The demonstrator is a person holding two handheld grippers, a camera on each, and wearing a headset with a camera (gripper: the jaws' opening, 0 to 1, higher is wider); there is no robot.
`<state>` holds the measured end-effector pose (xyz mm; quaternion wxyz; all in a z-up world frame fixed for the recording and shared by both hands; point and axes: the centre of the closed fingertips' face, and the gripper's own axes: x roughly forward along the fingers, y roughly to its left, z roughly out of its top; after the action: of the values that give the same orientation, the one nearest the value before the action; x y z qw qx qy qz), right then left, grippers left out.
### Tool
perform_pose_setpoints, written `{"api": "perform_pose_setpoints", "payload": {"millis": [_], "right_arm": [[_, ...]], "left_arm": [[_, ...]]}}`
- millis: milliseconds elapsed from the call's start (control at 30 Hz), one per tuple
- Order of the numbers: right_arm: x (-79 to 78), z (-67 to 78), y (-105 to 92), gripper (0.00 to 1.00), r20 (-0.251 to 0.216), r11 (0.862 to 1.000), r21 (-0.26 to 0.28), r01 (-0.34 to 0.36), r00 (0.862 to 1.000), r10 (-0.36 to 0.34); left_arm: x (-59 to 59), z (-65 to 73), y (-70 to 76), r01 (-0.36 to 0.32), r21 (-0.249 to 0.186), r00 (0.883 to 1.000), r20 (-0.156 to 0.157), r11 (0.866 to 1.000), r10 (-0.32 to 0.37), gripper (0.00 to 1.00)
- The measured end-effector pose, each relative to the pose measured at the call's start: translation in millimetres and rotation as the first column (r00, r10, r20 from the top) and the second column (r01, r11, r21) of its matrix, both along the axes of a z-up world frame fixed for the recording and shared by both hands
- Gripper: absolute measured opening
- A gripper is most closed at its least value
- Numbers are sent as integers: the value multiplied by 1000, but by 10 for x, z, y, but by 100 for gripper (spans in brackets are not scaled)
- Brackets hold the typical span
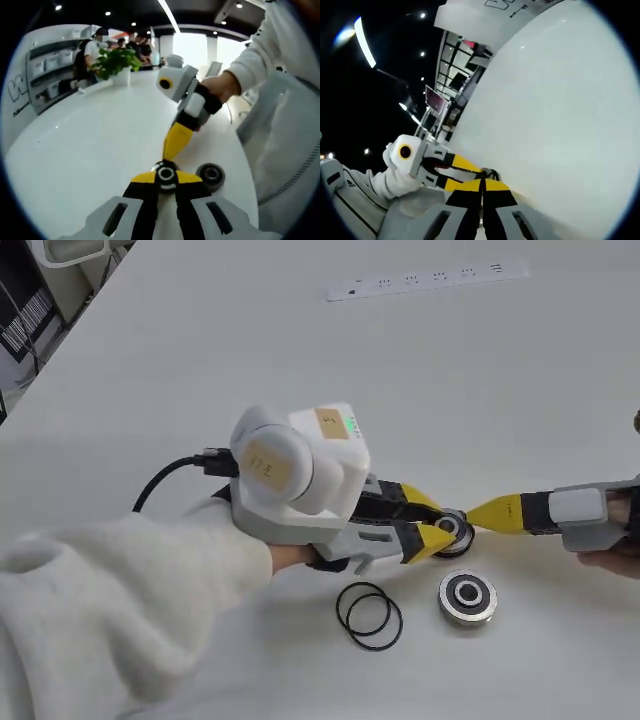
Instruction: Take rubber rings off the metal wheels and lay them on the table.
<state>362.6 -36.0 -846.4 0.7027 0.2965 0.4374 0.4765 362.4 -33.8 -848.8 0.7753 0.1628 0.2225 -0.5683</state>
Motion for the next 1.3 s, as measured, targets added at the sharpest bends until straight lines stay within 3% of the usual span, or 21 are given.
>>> {"api": "perform_pose_setpoints", "payload": {"millis": [267,833,933,967,1067,1300], "right_arm": [[-25,32,40,0,2,1000,4,-10,1000,10],[-30,79,127,0,50,999,-2,-48,998,48],[-27,131,154,0,67,998,25,-53,996,51],[-13,172,163,0,52,998,43,-40,998,38],[40,129,138,0,85,999,-4,-39,996,39],[51,52,47,0,64,1000,-28,-9,998,11]], "left_arm": [[-2,1,1,-1,-1,1000,-1,1000,1,12],[-6,8,1,-7,-9,1000,-7,1000,7,12],[-6,8,1,-6,-11,1000,-6,1000,6,12],[-6,8,1,-7,-11,1000,-7,1000,7,12],[-6,8,0,-5,-7,1000,-4,1000,5,12],[-10,11,-6,-12,3,1000,4,1000,12,13]]}}
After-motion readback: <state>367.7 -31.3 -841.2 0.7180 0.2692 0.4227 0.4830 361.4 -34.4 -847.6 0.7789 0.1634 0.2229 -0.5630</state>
